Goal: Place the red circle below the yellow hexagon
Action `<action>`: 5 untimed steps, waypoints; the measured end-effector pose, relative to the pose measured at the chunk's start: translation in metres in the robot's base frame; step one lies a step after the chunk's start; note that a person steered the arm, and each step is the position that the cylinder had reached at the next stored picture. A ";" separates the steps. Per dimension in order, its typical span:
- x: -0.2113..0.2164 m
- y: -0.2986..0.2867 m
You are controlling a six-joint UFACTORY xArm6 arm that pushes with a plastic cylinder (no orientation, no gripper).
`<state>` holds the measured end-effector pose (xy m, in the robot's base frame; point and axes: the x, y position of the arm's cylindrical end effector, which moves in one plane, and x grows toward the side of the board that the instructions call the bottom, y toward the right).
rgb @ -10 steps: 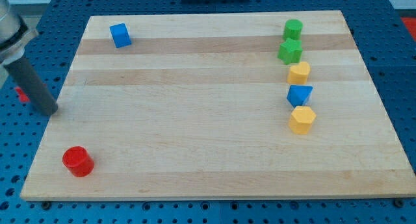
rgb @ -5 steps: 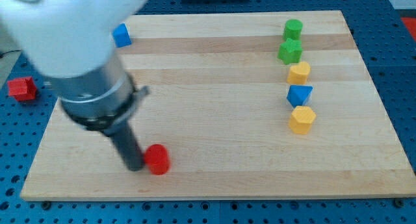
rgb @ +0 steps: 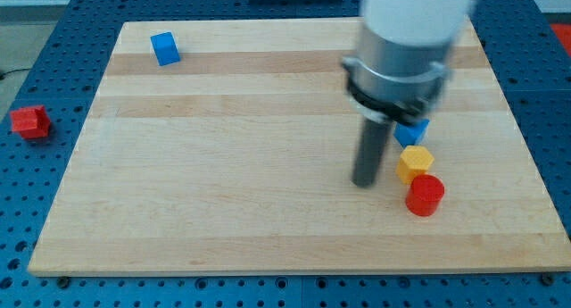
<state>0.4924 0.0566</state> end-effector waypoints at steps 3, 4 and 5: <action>-0.158 -0.185; -0.221 -0.268; -0.211 -0.332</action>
